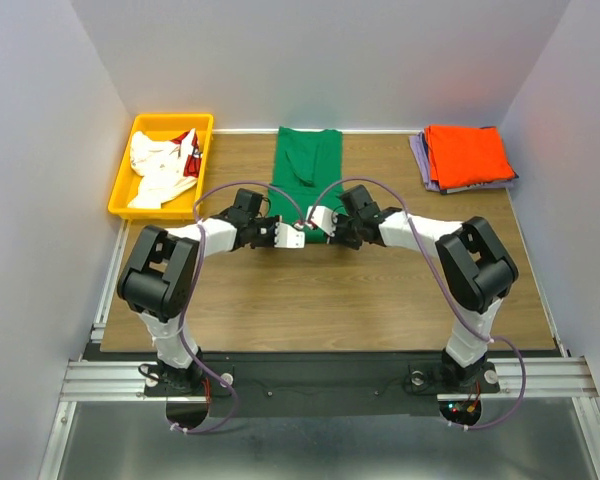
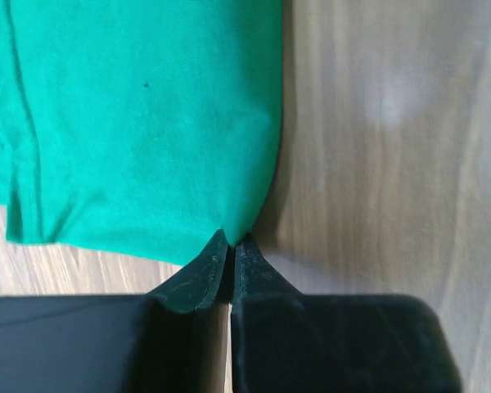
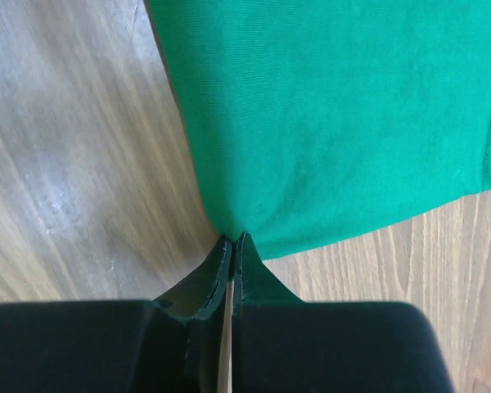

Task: Fold and stack the t-shirts
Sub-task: Fold the tshirt

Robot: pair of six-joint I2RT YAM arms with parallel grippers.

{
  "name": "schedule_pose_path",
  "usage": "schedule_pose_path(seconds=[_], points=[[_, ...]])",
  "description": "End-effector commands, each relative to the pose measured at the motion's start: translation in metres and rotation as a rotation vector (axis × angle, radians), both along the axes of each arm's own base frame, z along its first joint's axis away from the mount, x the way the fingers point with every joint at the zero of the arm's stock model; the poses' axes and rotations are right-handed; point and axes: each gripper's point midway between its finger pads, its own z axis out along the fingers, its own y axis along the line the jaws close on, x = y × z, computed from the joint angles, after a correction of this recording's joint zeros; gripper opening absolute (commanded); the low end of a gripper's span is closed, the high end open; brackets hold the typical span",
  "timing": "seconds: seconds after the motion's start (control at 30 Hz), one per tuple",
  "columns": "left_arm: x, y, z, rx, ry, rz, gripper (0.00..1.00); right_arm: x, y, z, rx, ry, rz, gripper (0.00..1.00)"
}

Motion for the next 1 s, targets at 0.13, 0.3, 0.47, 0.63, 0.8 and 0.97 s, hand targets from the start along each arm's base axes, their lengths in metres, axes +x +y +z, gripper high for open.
schedule_pose_path(seconds=[0.13, 0.3, 0.47, 0.63, 0.8, 0.97], points=[[-0.066, -0.009, 0.051, -0.082, 0.108, -0.100, 0.00, -0.043, -0.012, 0.043, 0.026, 0.066, 0.006, 0.01], [-0.129, -0.018, 0.065, -0.145, 0.196, -0.149, 0.00, -0.096, -0.020, 0.078, 0.066, 0.180, 0.041, 0.01], [-0.209, -0.026, 0.088, -0.222, 0.281, -0.249, 0.00, -0.142, -0.033, 0.101, 0.079, 0.262, 0.093, 0.01], [-0.260, -0.024, 0.116, -0.291, 0.281, -0.320, 0.00, -0.198, -0.037, 0.135, 0.121, 0.338, 0.187, 0.01], [-0.279, -0.025, 0.148, -0.369, 0.293, -0.310, 0.00, -0.207, -0.031, 0.165, 0.164, 0.322, 0.205, 0.01], [-0.258, -0.026, 0.154, -0.388, 0.277, -0.186, 0.00, -0.164, -0.018, 0.166, 0.132, 0.215, 0.167, 0.01]])
